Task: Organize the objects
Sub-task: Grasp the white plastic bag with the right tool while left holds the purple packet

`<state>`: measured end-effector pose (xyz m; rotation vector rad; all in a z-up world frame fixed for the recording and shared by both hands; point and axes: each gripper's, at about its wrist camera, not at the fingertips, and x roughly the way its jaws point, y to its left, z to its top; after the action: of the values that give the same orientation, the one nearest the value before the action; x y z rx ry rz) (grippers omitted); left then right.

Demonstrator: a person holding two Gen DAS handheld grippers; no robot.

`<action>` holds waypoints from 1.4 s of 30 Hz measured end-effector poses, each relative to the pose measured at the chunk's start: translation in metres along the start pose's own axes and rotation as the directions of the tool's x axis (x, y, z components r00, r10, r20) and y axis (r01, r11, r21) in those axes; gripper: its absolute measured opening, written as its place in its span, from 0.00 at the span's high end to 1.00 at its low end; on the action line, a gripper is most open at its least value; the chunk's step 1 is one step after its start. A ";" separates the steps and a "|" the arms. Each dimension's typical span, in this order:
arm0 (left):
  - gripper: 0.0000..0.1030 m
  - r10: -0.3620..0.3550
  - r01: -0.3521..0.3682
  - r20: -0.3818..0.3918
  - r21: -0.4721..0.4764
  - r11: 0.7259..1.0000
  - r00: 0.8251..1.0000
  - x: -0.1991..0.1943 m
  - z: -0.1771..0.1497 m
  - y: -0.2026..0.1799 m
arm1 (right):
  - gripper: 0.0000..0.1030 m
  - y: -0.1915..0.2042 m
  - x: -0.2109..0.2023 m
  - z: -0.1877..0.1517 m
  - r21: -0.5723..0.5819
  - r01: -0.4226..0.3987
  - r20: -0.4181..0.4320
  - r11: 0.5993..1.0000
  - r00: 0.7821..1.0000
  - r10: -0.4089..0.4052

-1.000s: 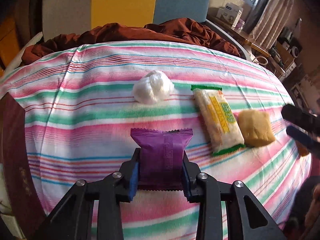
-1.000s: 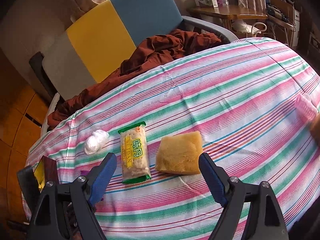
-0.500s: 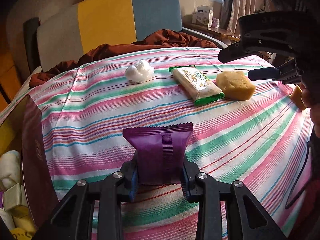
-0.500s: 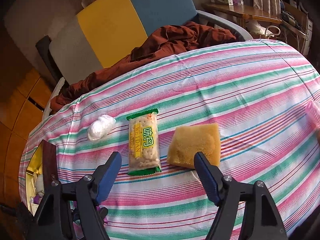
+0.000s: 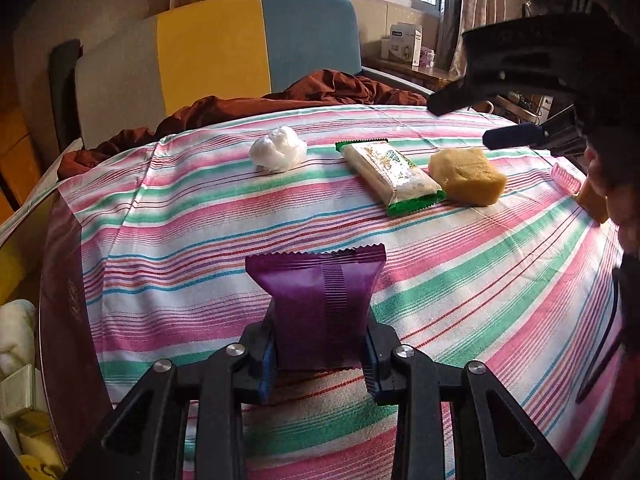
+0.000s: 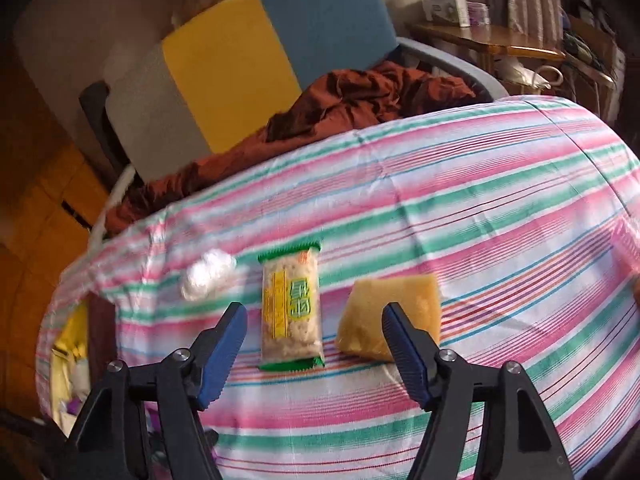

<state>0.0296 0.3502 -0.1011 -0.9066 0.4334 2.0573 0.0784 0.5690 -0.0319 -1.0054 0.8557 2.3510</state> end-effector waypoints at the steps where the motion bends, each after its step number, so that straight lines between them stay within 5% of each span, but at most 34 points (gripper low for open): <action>1: 0.66 -0.001 0.001 0.002 -0.001 1.000 1.000 0.000 0.000 0.000 | 0.32 -0.013 -0.007 0.003 0.060 -0.007 0.028 0.998 1.000 0.005; 6: 0.66 -0.006 0.006 0.008 -0.006 1.000 1.000 0.000 -0.001 0.001 | 0.31 -0.040 -0.014 0.007 0.193 0.020 0.039 0.981 0.999 -0.028; 11: 0.66 -0.012 0.012 0.011 -0.011 1.000 1.000 0.000 -0.002 0.001 | 0.31 0.009 0.010 0.007 -0.006 -0.082 -0.098 0.997 0.992 0.081; 16: 0.66 -0.020 0.020 0.012 -0.018 1.000 1.000 -0.001 -0.002 0.002 | 0.26 0.081 0.050 0.005 -0.260 -0.178 -0.251 0.949 0.961 0.112; 21: 0.66 -0.026 0.026 0.013 -0.024 0.999 1.000 0.000 -0.002 0.003 | 0.22 0.114 0.096 0.015 -0.317 -0.183 -0.316 0.930 0.945 0.079; 26: 0.65 -0.027 0.027 0.014 -0.025 0.999 1.000 0.000 -0.002 0.004 | 0.22 0.121 0.138 0.030 -0.249 -0.179 -0.379 0.952 0.922 0.074; 28: 0.65 -0.028 0.028 0.014 -0.026 0.999 1.000 0.000 -0.002 0.004 | 0.36 0.121 0.152 0.029 -0.251 -0.167 -0.413 0.954 0.909 0.050; 30: 0.65 -0.028 0.028 0.015 -0.026 0.999 1.000 0.000 -0.002 0.005 | 0.60 0.126 0.149 0.026 -0.330 -0.117 -0.377 0.937 0.926 -0.017; 31: 0.64 -0.027 0.028 0.015 -0.026 0.999 1.000 0.000 -0.002 0.005 | 0.63 0.126 0.146 0.024 -0.346 -0.117 -0.378 0.931 0.925 -0.025; 37: 0.64 -0.028 0.028 0.017 -0.026 0.999 0.999 0.000 -0.002 0.006 | 0.63 0.115 0.103 -0.008 -0.433 -0.111 -0.367 0.895 0.928 -0.062; 42: 0.64 -0.020 0.020 0.017 -0.019 1.000 1.000 0.000 -0.001 0.006 | 0.63 0.079 0.054 -0.042 -0.397 -0.074 -0.349 0.915 0.934 -0.076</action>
<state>0.0257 0.3461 -0.1019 -0.9010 0.3951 2.0526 0.0170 0.4923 -0.0665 -1.6437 0.4837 2.4363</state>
